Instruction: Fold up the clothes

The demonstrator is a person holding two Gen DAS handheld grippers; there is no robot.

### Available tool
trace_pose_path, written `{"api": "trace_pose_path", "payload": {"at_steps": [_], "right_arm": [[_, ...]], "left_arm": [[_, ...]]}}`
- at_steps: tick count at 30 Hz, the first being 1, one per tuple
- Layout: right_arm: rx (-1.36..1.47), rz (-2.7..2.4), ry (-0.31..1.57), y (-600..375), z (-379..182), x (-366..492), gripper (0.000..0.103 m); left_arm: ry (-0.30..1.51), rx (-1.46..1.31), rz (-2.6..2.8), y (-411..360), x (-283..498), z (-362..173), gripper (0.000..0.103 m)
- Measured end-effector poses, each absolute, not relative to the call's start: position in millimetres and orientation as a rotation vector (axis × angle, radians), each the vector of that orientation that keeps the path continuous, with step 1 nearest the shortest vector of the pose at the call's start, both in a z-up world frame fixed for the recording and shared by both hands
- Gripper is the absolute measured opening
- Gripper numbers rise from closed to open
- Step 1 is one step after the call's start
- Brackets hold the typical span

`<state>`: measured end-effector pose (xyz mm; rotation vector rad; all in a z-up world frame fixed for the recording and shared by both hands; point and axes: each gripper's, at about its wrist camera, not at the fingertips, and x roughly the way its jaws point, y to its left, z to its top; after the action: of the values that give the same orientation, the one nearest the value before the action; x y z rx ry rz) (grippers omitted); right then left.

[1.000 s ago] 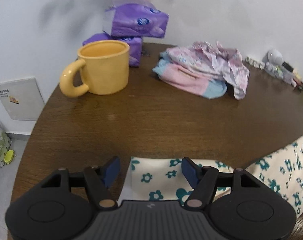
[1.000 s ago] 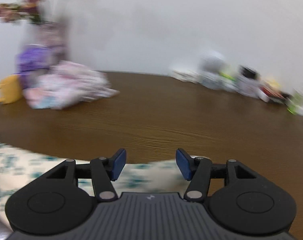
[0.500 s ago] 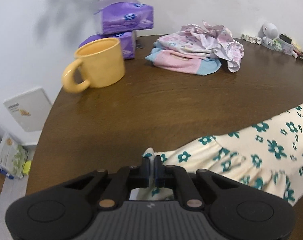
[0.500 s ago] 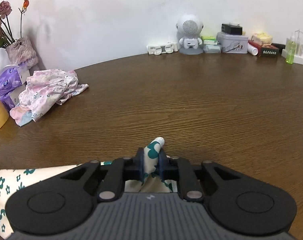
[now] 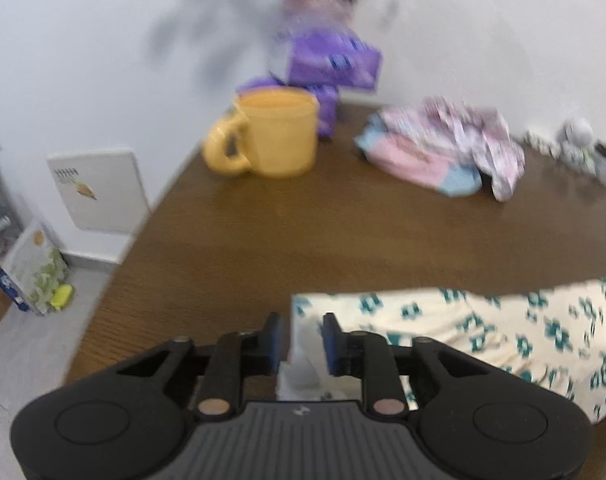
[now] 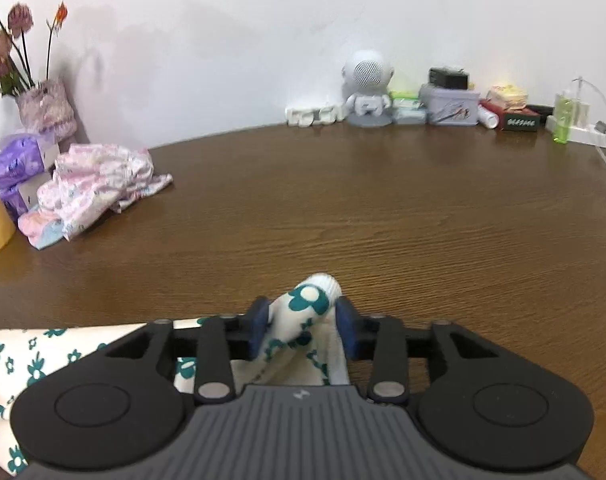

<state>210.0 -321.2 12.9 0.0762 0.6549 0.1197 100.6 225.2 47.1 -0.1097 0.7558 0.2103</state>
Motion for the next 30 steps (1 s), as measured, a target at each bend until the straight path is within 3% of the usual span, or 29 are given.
{"api": "trace_pose_path", "payload": {"at_steps": [5,9,15,17,20,24,26,30], "right_arm": [[0.008,0.135,0.563,-312,34,186,0.039],[-0.058,0.251,0.55,-279,38,180,0.047],[-0.132,0.339,0.605,-240,19,191,0.047],[-0.157,0.368,0.623,-228,13,194,0.047],[-0.162,0.37,0.642,-228,5,198,0.047],[-0.13,0.324,0.658,-252,-2,200,0.035],[-0.114,0.301,0.665,-263,-6,201,0.02],[-0.129,0.285,0.651,-270,-11,199,0.019]], "left_arm": [[0.671,-0.106,0.111,206,101,66,0.041],[0.706,-0.064,-0.063,164,125,56,0.043],[0.79,0.014,-0.101,130,150,24,0.041],[0.794,0.032,-0.069,133,149,14,0.034],[0.754,0.009,-0.042,143,139,9,0.032],[0.695,-0.025,-0.004,147,126,3,0.032],[0.67,-0.048,0.014,148,122,3,0.032],[0.63,-0.109,0.05,152,116,1,0.032]]}}
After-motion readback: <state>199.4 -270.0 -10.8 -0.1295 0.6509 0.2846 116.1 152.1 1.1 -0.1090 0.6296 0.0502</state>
